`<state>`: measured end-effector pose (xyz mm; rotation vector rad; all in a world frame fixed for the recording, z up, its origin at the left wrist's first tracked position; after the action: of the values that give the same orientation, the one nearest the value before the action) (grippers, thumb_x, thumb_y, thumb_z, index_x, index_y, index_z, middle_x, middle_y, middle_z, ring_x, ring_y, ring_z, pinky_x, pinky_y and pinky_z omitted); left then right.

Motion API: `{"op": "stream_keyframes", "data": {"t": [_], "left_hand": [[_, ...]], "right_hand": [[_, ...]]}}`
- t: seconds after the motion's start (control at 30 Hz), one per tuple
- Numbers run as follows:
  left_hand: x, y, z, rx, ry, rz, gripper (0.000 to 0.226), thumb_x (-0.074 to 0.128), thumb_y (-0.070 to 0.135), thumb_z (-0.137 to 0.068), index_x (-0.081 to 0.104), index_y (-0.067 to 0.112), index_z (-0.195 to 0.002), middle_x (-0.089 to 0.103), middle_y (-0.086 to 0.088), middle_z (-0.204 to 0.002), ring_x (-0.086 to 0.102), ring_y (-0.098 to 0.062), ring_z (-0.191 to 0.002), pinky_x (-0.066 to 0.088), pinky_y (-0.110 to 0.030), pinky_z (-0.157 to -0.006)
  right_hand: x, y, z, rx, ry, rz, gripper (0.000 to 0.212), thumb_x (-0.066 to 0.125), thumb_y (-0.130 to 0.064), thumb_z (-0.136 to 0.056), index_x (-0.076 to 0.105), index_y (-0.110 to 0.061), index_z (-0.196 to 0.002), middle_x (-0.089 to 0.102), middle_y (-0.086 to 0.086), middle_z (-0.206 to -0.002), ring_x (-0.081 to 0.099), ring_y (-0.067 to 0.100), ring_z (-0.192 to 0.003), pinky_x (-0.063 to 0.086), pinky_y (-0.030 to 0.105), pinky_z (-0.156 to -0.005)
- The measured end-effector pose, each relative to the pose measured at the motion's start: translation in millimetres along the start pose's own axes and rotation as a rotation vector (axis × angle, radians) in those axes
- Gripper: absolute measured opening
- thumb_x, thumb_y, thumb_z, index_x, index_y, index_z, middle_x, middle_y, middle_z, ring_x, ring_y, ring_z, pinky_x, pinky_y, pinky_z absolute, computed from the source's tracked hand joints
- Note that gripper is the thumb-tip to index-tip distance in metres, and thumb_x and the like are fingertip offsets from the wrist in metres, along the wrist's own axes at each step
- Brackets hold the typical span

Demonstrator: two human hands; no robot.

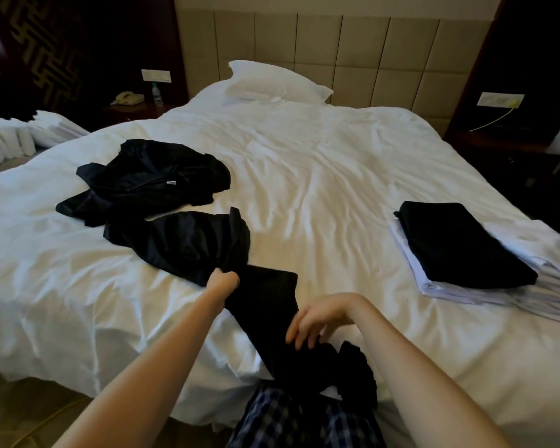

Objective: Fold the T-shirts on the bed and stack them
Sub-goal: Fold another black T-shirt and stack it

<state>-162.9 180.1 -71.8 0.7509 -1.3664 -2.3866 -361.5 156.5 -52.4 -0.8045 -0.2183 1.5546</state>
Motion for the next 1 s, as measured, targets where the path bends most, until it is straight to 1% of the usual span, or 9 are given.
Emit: {"op": "stream_keyframes", "data": {"t": [0.1,0.13,0.23,0.33,0.43,0.6,0.7,0.9,1.0], "left_hand": [[5,5,19,0.072,-0.236,-0.093,0.06,0.037,-0.013,-0.083,0.034,0.008,-0.139,0.056,-0.018,-0.096,0.046,-0.017,-0.063,0.035,-0.024,-0.052],[9,4,28,0.088,-0.354,-0.127,0.055,0.037,-0.017,-0.081,0.041,0.006,-0.131,0.052,-0.013,-0.087,0.048,-0.017,-0.066,0.037,-0.025,-0.056],[30,4,60,0.124,-0.777,-0.357,0.038,0.048,-0.017,-0.081,0.049,0.007,-0.111,0.056,-0.006,-0.095,0.058,-0.015,-0.086,0.049,-0.024,-0.073],[47,4,65,0.062,-0.985,-0.327,0.03,0.06,0.016,-0.089,0.054,0.018,-0.118,0.059,0.0,-0.12,0.055,-0.017,-0.116,0.045,-0.029,-0.098],[52,12,53,-0.003,-0.783,-0.116,0.047,0.054,0.053,-0.085,0.053,0.022,-0.12,0.06,-0.001,-0.117,0.057,-0.02,-0.109,0.045,-0.032,-0.092],[47,44,34,0.206,-0.312,0.01,0.038,0.055,0.04,-0.092,0.056,0.002,-0.098,0.058,-0.005,-0.085,0.058,-0.015,-0.073,0.048,-0.025,-0.063],[41,82,42,0.334,-0.329,0.124,0.031,0.053,0.034,-0.094,0.057,0.006,-0.081,0.059,-0.003,-0.078,0.059,-0.016,-0.073,0.049,-0.024,-0.065],[38,145,61,0.568,-0.354,0.213,0.026,0.046,0.027,-0.098,0.055,0.007,-0.113,0.061,0.001,-0.098,0.059,-0.013,-0.093,0.048,-0.025,-0.083],[36,173,72,0.58,-0.388,0.324,0.021,0.045,0.027,-0.099,0.054,0.009,-0.105,0.061,-0.001,-0.096,0.059,-0.018,-0.095,0.053,-0.027,-0.072]], "right_hand": [[-35,5,-11,-0.031,0.697,-0.362,0.017,0.053,-0.014,-0.088,0.054,-0.017,-0.105,0.056,0.003,-0.085,0.055,0.015,-0.07,0.042,0.024,-0.057],[-38,10,-14,-0.022,0.795,-0.527,0.024,0.057,-0.017,-0.086,0.047,-0.019,-0.108,0.053,0.004,-0.09,0.056,0.018,-0.075,0.043,0.024,-0.055],[-26,15,-28,-0.103,0.6,-0.927,0.019,0.055,-0.013,-0.09,0.041,-0.021,-0.099,0.051,0.008,-0.079,0.058,0.019,-0.062,0.046,0.028,-0.049],[-20,23,-22,-0.157,0.606,-1.055,0.02,0.047,-0.004,-0.092,0.053,-0.005,-0.112,0.06,0.013,-0.088,0.06,0.022,-0.075,0.049,0.027,-0.054],[-32,27,2,-0.224,0.771,-1.068,0.018,0.046,-0.008,-0.093,0.059,-0.006,-0.105,0.06,0.006,-0.075,0.057,0.016,-0.065,0.044,0.021,-0.046],[-52,10,39,-0.453,0.851,-1.161,0.024,0.038,-0.003,-0.093,0.054,-0.017,-0.083,0.043,0.001,-0.065,0.039,0.015,-0.059,0.035,0.025,-0.054],[-67,10,59,-0.47,0.933,-1.186,0.027,0.035,-0.001,-0.092,0.05,-0.018,-0.078,0.043,-0.001,-0.063,0.041,0.015,-0.059,0.038,0.027,-0.056],[-97,-7,99,-0.538,1.214,-1.027,0.031,0.029,0.005,-0.087,0.035,-0.015,-0.064,0.033,-0.002,-0.061,0.031,0.011,-0.055,0.026,0.023,-0.052],[-114,-29,123,-0.61,1.344,-0.982,0.035,0.029,0.002,-0.092,0.032,-0.017,-0.063,0.031,-0.004,-0.062,0.029,0.009,-0.054,0.023,0.022,-0.05]]}}
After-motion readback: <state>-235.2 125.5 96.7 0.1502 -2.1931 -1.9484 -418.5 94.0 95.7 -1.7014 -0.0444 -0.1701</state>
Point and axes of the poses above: each hand's wrist, its own z-axis away from the middle knuckle, its own x-axis out of the palm, y = z × x, the point moved 4 cm from there along -z, towards the middle knuckle
